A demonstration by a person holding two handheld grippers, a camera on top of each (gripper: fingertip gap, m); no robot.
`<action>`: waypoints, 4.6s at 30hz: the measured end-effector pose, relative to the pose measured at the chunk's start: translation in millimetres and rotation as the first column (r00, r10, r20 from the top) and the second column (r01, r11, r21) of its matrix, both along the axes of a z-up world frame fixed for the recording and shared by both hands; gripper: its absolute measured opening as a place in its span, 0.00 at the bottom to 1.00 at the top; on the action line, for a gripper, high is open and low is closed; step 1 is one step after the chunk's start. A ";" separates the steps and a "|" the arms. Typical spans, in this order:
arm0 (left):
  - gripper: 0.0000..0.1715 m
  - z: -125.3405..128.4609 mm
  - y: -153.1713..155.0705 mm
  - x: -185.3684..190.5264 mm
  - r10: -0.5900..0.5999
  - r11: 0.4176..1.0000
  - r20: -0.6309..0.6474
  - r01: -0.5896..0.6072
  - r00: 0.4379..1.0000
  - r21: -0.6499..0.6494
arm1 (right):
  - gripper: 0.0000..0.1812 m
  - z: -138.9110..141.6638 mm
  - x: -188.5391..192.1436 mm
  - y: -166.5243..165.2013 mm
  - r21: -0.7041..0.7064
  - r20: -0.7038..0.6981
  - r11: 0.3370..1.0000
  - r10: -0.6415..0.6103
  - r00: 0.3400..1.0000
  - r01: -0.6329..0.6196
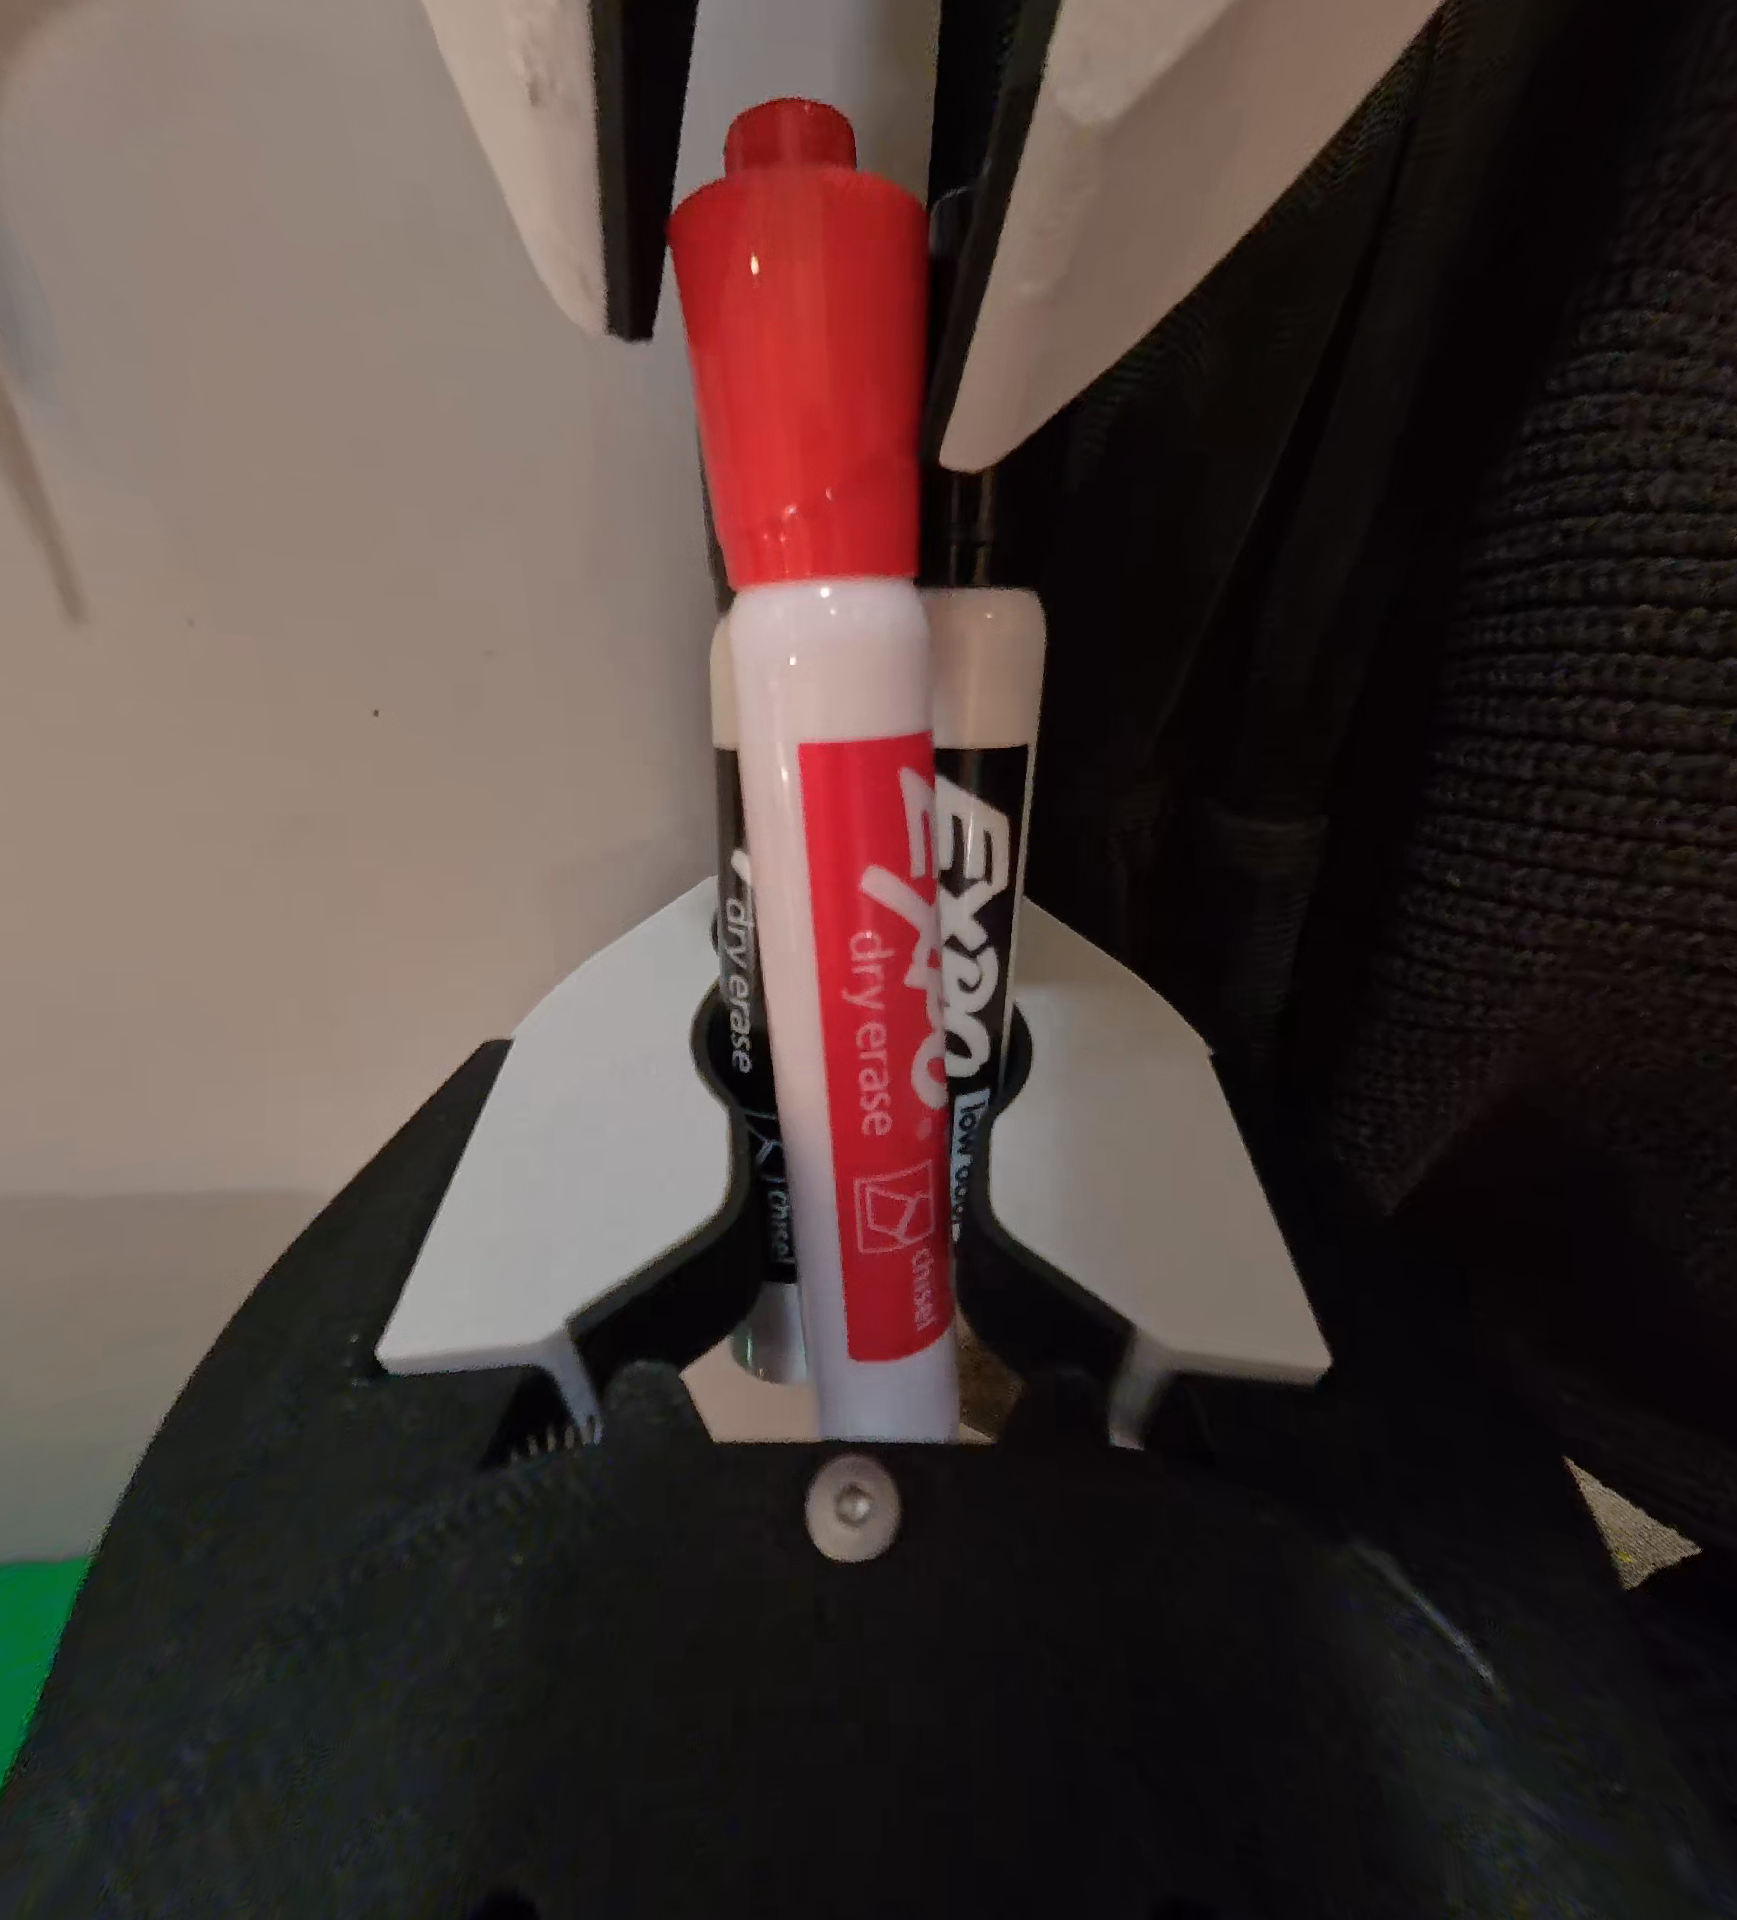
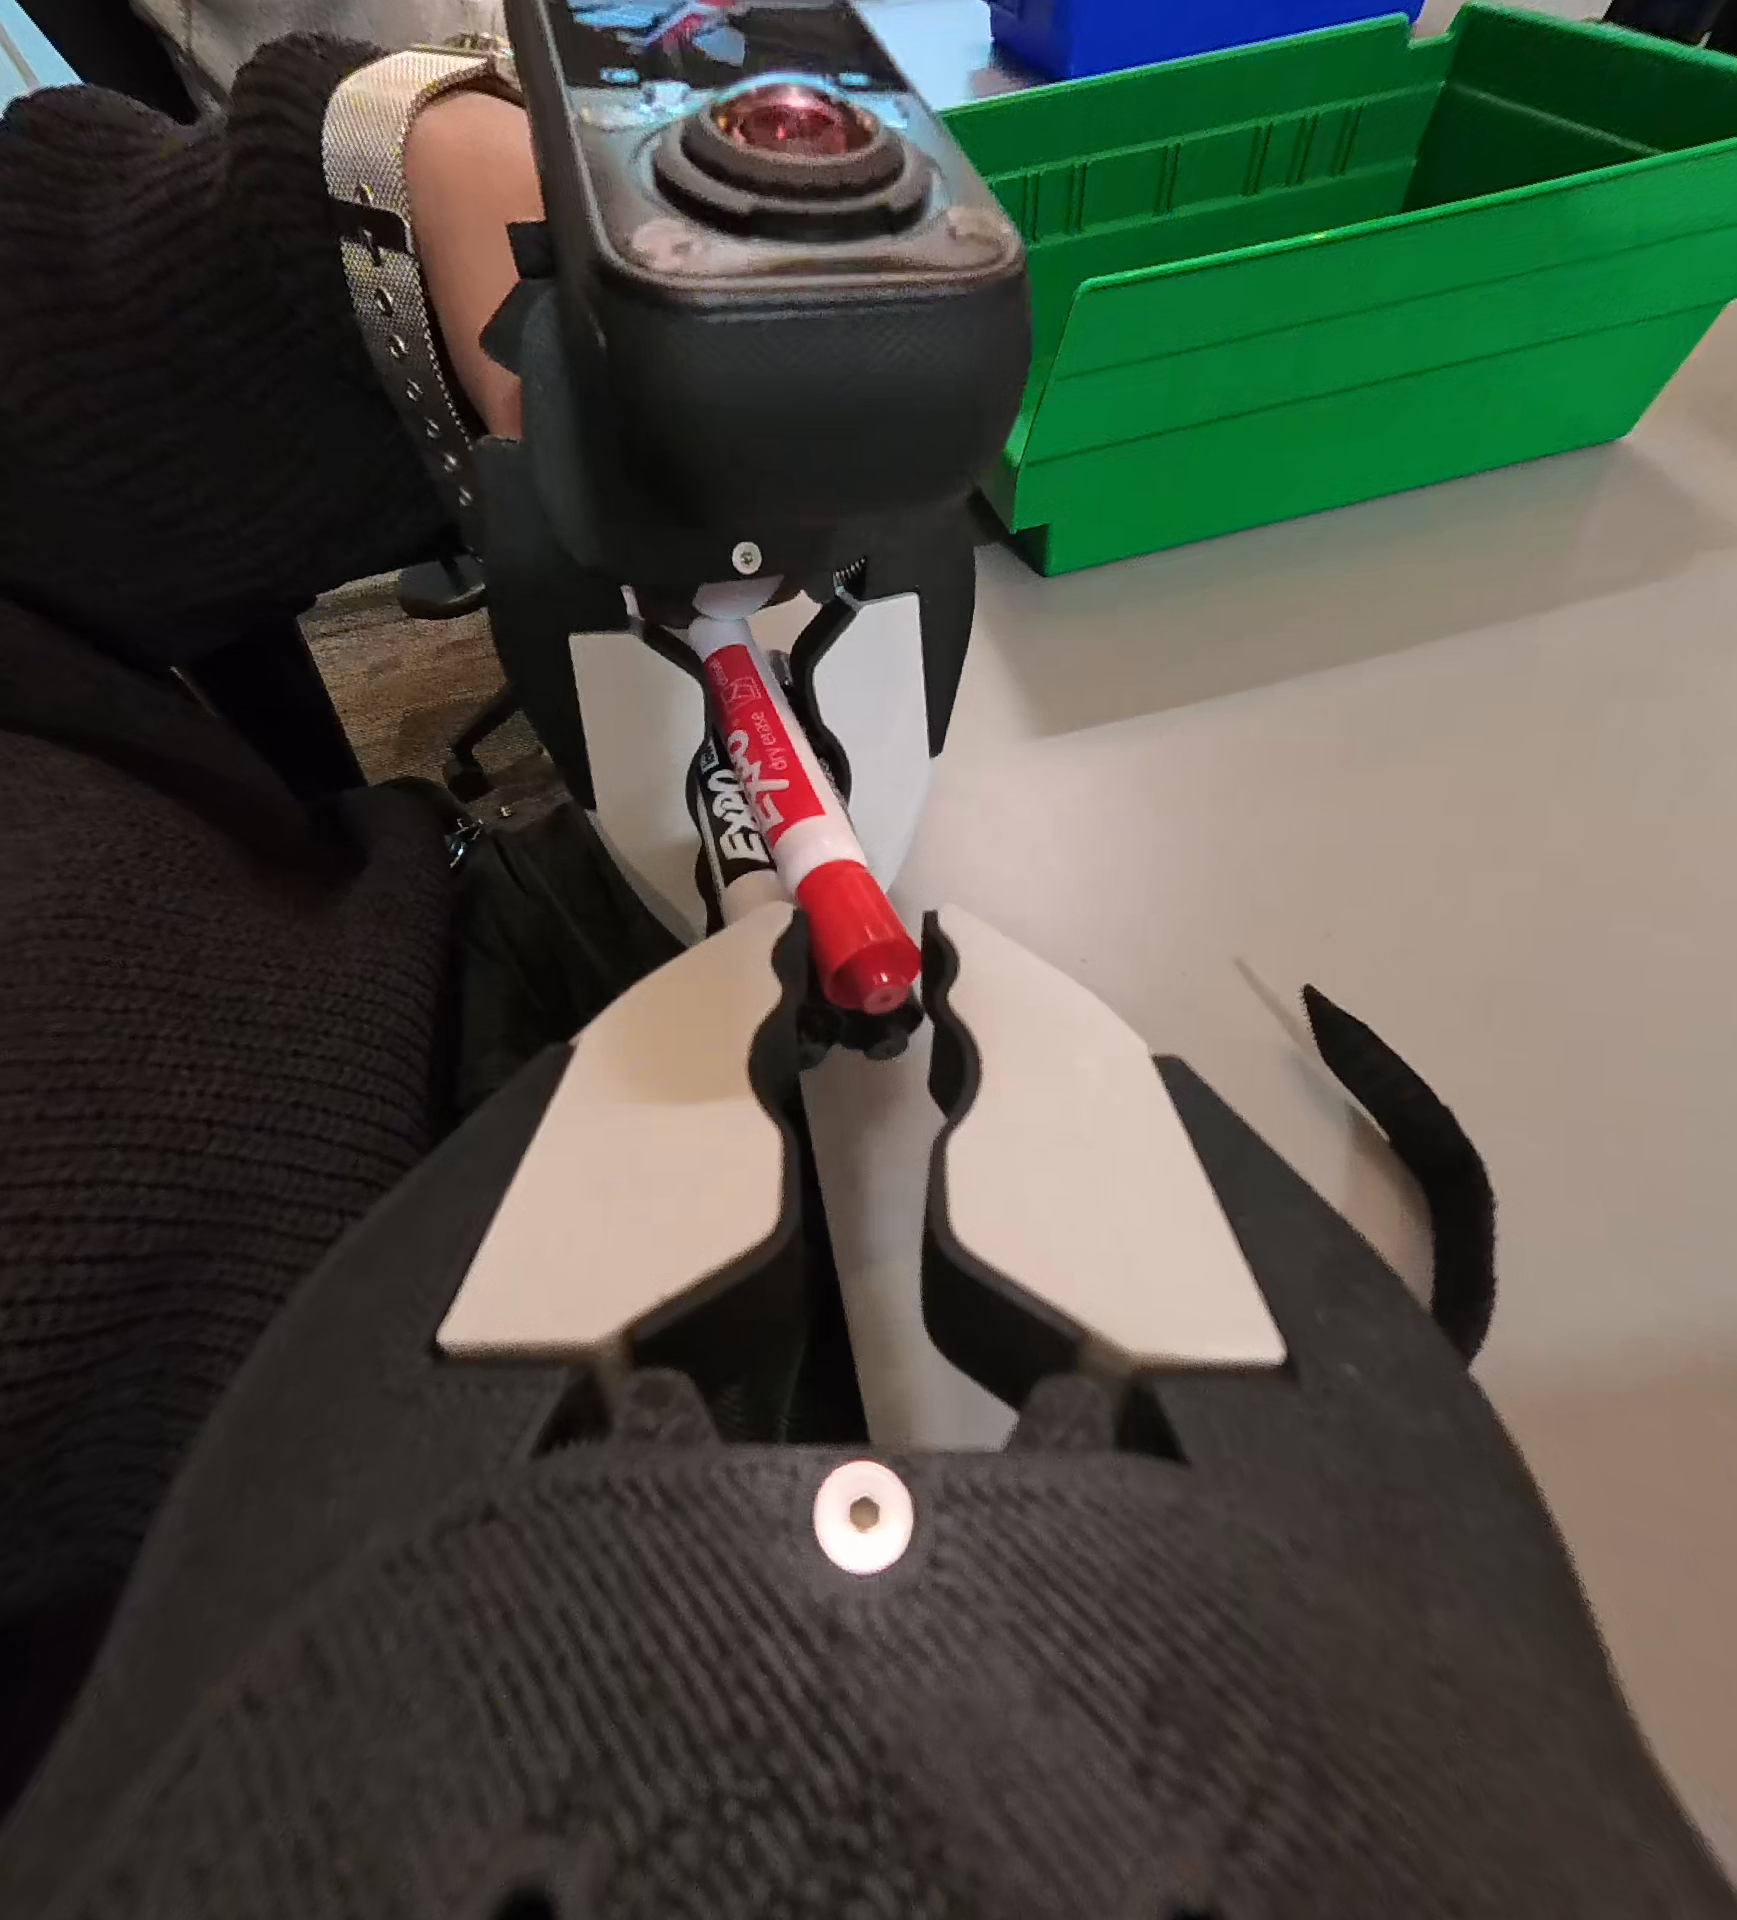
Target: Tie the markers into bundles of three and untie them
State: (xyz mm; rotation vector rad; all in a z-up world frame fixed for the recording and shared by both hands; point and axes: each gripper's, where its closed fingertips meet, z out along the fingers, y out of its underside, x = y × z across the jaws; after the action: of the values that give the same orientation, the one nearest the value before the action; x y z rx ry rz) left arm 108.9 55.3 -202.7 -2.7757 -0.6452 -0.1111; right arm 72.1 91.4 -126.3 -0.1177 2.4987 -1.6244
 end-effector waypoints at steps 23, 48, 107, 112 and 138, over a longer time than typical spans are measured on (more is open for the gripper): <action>0.26 2.3 -25.3 -3.7 0.066 0.998 0.005 -0.066 0.998 -0.021 | 0.11 -41.5 -139.6 88.0 0.276 -0.187 0.693 -0.641 0.744 0.666; 0.26 8.1 -32.3 -1.2 0.092 0.996 0.015 -0.092 0.996 0.000 | 0.57 -73.7 -91.1 4.8 0.351 -0.307 0.935 0.058 0.950 0.057; 0.26 12.6 -72.9 -3.7 0.247 0.967 0.052 -0.249 0.968 0.046 | 0.49 -44.0 -73.5 -35.7 0.378 -0.201 0.919 -0.033 0.979 0.108; 0.26 10.5 -75.8 -4.1 0.258 0.964 0.062 -0.261 0.964 0.047 | 0.51 -49.1 -74.3 -63.1 0.364 -0.074 0.928 -0.053 0.996 0.077; 0.26 13.8 -77.1 -1.4 0.260 0.963 0.061 -0.263 0.964 0.051 | 0.01 -53.6 -119.4 -24.5 0.399 -0.073 0.864 -0.304 0.950 0.307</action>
State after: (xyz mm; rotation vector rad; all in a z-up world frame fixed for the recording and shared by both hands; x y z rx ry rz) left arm 107.5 -21.8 -188.9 -2.6113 -0.9990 -0.1462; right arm -47.2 66.9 -179.9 0.3418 2.9147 -1.1441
